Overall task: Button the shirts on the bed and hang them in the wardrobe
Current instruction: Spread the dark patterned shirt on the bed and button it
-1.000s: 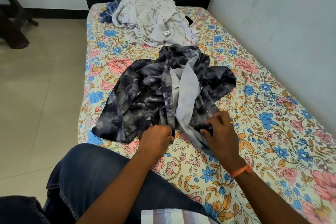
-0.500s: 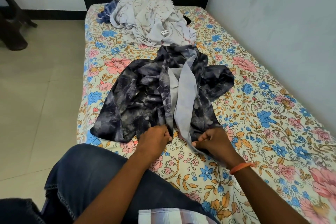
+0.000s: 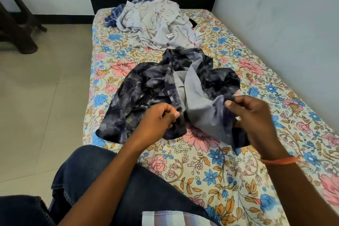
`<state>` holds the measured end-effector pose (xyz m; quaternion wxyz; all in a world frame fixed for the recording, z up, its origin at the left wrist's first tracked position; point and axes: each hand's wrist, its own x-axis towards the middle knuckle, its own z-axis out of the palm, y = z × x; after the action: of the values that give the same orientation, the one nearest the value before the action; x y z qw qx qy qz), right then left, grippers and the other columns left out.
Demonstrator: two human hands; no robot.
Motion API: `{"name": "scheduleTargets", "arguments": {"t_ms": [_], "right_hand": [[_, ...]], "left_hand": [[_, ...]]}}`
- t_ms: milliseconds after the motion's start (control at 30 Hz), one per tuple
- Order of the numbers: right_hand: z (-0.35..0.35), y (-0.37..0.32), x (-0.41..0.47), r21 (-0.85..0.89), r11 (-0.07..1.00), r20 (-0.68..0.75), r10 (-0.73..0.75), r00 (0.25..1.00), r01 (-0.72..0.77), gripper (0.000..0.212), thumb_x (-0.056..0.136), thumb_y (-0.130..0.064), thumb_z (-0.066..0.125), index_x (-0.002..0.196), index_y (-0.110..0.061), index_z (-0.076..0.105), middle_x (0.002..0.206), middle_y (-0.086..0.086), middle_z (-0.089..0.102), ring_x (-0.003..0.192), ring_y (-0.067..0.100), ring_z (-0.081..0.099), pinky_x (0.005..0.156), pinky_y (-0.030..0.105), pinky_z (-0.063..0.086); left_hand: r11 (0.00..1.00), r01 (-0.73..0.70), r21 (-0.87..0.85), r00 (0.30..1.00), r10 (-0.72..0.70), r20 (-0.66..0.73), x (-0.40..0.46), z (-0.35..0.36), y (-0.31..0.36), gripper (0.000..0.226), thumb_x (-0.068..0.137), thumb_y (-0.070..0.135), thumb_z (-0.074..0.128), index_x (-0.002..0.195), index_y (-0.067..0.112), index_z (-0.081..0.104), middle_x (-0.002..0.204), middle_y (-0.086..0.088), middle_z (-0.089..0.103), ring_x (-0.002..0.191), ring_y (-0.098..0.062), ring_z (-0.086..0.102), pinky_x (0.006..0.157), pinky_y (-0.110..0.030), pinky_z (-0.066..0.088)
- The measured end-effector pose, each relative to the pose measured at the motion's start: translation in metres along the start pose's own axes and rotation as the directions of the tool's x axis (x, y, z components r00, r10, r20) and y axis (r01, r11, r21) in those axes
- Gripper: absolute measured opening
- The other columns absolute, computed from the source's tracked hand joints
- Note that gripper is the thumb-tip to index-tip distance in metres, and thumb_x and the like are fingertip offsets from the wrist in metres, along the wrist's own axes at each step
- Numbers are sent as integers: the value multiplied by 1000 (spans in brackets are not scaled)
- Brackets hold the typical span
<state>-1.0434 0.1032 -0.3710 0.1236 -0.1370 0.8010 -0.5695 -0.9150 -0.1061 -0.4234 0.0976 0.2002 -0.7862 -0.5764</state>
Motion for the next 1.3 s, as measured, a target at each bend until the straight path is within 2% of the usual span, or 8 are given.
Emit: {"name": "scheduleTargets", "arguments": {"t_ms": [133, 267, 400, 567, 700, 867, 1167, 1300], "right_hand": [[40, 25, -33, -57, 989, 321, 147, 936, -136, 10, 86, -14, 71, 95, -10, 74, 85, 6, 76, 80, 26, 73, 75, 39, 59], [70, 56, -53, 150, 915, 333, 309, 891, -374, 20, 81, 7, 72, 95, -6, 74, 84, 11, 74, 77, 24, 71, 65, 29, 58], [78, 66, -55, 371, 788, 300, 399, 866, -491, 25, 76, 18, 68, 93, 0, 74, 89, 19, 71, 83, 27, 68, 66, 28, 59], [74, 44, -50, 381, 874, 212, 235, 949, -301, 30, 75, 16, 69, 92, -8, 76, 91, 14, 77, 84, 23, 74, 77, 31, 60], [75, 36, -43, 16, 998, 27, -69, 997, 68, 21, 71, -2, 84, 81, -18, 77, 95, 1, 72, 85, 4, 69, 74, 20, 57], [84, 41, -45, -196, 919, 29, -342, 939, 341, 10, 76, -9, 83, 83, -12, 77, 88, -5, 66, 82, 5, 64, 71, 11, 49], [92, 46, -53, -150, 963, 3, -228, 974, 226, 5, 87, -12, 73, 82, -13, 71, 85, -5, 64, 80, 8, 62, 71, 18, 48], [96, 50, -58, -112, 979, -35, -173, 984, 168, 1, 85, -14, 75, 85, -14, 75, 86, -2, 67, 81, 10, 65, 74, 28, 54]], "left_hand": [[993, 52, 110, 983, -71, 168, -5, 10, -11, 14, 95, 20, 62, 82, 14, 64, 78, 1, 67, 70, -11, 62, 71, -35, 54], [982, 117, 146, 963, -148, 224, -10, 22, -38, 16, 94, 18, 64, 83, 8, 66, 78, 3, 68, 69, -10, 64, 75, -36, 56], [979, 154, 132, 955, -182, 234, -16, 22, -44, 13, 95, 16, 63, 87, 7, 66, 72, 3, 66, 57, 0, 62, 61, -21, 50], [986, 141, 94, 965, -158, 208, -17, 20, -32, 21, 96, 15, 59, 75, 17, 62, 74, -2, 65, 67, -13, 62, 71, -39, 54], [991, 89, 95, 986, -101, 131, -17, 21, -13, 19, 97, 18, 57, 79, 17, 62, 74, 3, 63, 67, -11, 59, 71, -35, 52], [990, 45, 132, 998, -52, 47, -22, 21, -2, 21, 97, 17, 55, 77, 15, 62, 69, 3, 61, 60, -8, 52, 62, -29, 45], [998, 55, -39, 998, -55, -11, -25, 29, -9, 18, 98, 10, 54, 85, 9, 67, 75, 4, 64, 70, -5, 61, 63, -11, 47], [998, 47, -31, 991, -51, -122, -30, 36, -9, 19, 97, 11, 54, 82, 13, 66, 76, 5, 66, 71, -8, 64, 66, -23, 53]]}}
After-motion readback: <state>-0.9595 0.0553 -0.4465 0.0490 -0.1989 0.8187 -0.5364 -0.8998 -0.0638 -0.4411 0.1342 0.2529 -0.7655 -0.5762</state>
